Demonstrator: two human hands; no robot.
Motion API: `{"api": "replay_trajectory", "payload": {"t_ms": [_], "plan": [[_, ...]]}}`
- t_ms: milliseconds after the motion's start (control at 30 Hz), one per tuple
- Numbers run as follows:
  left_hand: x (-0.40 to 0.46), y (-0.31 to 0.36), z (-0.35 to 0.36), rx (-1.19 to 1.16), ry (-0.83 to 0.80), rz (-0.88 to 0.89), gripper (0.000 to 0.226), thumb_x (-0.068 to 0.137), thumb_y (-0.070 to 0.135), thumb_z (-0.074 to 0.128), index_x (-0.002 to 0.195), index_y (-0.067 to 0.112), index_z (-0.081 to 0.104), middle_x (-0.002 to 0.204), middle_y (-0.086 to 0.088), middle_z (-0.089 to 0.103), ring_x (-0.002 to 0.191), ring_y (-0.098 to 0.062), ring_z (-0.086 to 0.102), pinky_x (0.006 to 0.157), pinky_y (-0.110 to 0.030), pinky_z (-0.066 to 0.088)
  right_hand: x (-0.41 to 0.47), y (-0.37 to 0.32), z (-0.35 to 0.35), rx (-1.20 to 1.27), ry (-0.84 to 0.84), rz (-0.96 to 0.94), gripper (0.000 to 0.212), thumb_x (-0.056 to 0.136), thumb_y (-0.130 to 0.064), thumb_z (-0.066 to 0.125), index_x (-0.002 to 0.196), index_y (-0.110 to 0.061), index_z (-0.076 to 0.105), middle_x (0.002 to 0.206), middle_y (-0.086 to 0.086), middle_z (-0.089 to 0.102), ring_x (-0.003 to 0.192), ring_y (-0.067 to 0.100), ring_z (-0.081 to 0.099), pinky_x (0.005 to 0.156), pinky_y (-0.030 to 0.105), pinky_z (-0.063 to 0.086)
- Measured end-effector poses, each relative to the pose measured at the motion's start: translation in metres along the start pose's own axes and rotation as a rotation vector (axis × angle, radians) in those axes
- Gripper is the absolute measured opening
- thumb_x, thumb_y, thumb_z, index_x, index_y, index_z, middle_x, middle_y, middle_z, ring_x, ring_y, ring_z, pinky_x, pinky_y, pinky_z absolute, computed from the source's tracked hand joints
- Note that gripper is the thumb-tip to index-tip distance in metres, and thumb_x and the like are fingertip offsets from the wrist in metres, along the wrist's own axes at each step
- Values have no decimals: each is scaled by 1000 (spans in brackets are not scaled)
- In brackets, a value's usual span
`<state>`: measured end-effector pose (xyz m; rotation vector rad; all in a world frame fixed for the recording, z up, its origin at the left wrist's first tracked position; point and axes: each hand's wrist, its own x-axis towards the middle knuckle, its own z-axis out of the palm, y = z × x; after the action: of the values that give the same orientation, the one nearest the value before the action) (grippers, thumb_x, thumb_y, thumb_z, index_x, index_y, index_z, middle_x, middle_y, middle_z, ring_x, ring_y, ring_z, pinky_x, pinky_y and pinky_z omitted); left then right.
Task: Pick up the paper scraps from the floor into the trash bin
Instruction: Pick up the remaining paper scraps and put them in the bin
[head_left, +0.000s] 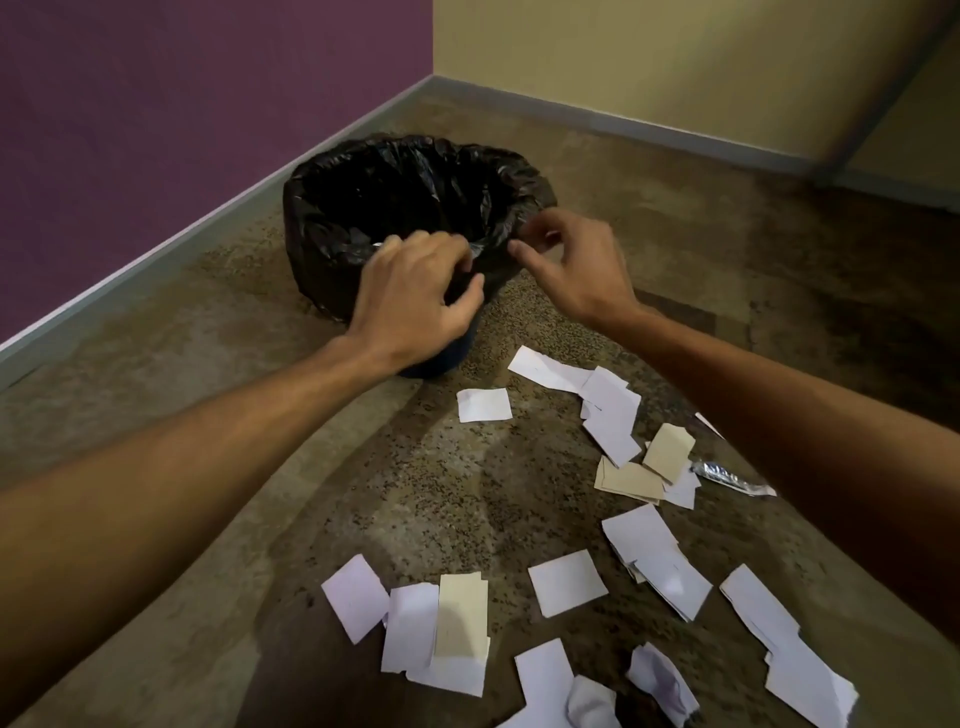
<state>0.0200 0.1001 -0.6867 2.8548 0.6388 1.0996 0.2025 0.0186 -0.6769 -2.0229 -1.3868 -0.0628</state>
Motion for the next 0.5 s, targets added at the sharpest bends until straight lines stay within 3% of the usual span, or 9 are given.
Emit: {"api": "replay_trajectory", "payload": {"t_ms": [133, 233, 300, 400, 500], "plan": [[-11, 17, 17, -62, -139, -4, 18, 88, 30, 58, 82, 14, 60, 69, 11, 44, 66, -17, 51, 66, -28, 32, -28, 28, -4, -83, -151, 20, 26, 90, -39, 63, 106, -19, 69, 104, -1, 72, 89, 10, 65, 77, 32, 56], [-24, 23, 30, -116, -300, -23, 15, 86, 32, 58, 82, 18, 61, 68, 10, 50, 69, -16, 55, 63, -29, 40, -48, 48, -4, -155, -257, 73, 27, 89, -38, 64, 107, -19, 69, 105, -1, 71, 91, 16, 66, 78, 36, 56], [-34, 25, 39, -118, -421, -53, 13, 84, 34, 58, 81, 22, 61, 72, 8, 57, 75, -20, 59, 64, -33, 47, -61, 64, -3, -194, -336, 116, 29, 88, -37, 65, 110, -19, 68, 109, 0, 70, 95, 18, 66, 80, 37, 56], [-49, 27, 55, -107, -539, -111, 11, 80, 36, 58, 82, 25, 59, 78, 9, 59, 80, -20, 60, 62, -31, 42, -80, 87, 0, -255, -408, 163, 30, 87, -37, 68, 111, -19, 66, 109, -1, 71, 94, 19, 67, 79, 38, 55], [-57, 29, 70, -90, -620, -157, 19, 80, 36, 59, 93, 24, 62, 88, 6, 64, 84, -21, 60, 67, -32, 46, -96, 107, 3, -297, -442, 173, 31, 85, -36, 71, 110, -18, 67, 108, -1, 72, 92, 19, 68, 75, 35, 54]]}}
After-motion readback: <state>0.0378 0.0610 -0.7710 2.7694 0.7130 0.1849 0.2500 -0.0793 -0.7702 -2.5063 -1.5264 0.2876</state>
